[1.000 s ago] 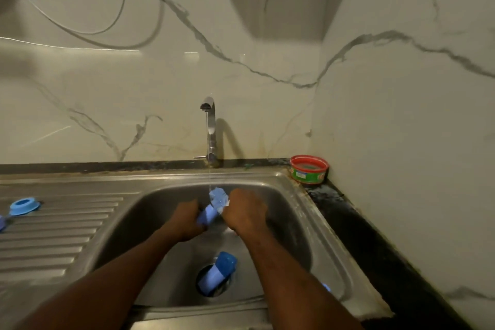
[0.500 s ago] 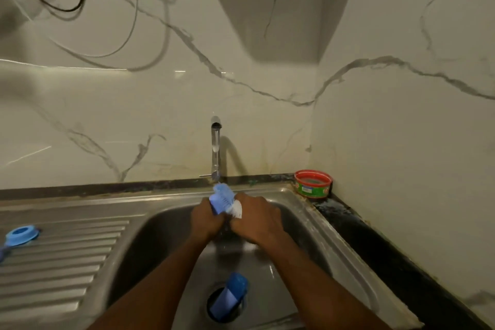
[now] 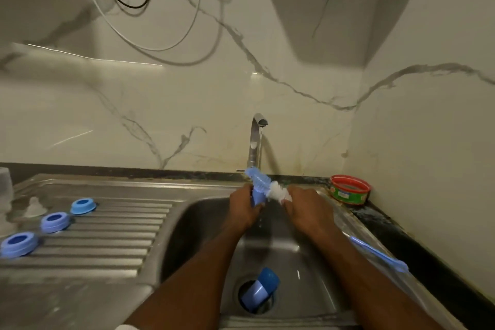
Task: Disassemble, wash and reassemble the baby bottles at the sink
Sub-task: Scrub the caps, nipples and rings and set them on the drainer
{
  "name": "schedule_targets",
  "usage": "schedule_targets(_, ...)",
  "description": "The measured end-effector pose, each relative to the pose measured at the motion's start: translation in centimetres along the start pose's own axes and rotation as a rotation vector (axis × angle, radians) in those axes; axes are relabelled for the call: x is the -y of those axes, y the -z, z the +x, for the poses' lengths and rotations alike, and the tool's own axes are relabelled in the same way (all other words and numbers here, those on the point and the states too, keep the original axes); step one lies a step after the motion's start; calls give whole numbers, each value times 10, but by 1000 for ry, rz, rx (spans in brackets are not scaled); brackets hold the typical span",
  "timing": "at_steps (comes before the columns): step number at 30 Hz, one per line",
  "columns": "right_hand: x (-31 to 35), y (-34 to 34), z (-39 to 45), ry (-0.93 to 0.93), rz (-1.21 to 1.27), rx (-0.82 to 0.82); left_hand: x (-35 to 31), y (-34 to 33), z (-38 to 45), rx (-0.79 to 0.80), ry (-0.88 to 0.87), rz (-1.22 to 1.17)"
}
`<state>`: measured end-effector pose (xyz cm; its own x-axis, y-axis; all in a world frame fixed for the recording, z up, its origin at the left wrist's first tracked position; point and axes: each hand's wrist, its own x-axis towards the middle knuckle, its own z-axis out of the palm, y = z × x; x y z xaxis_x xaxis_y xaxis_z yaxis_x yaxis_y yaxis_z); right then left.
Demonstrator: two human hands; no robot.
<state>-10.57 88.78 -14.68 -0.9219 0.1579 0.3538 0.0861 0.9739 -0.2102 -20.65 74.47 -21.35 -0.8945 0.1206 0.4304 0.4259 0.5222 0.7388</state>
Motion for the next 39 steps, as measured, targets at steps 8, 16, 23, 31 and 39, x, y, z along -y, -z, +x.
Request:
schedule_targets(8, 0, 2, -11, 40, 2, 24, 18, 0, 2, -58, -56, -47)
schedule_targets(16, 7, 6, -6, -24, 23, 18, 5, -1, 0, -91, -90, -142)
schedule_targets(23, 5, 3, -11, -29, 12, 9, 20, 2, 0, 102, -212, -10)
schedule_targets(31, 4, 5, -11, -70, 55, 18, 15, -4, 6, -134, -144, -52)
schedule_targets(39, 12, 3, -4, -87, 75, -9, 9, 6, -3, 125, -285, 0)
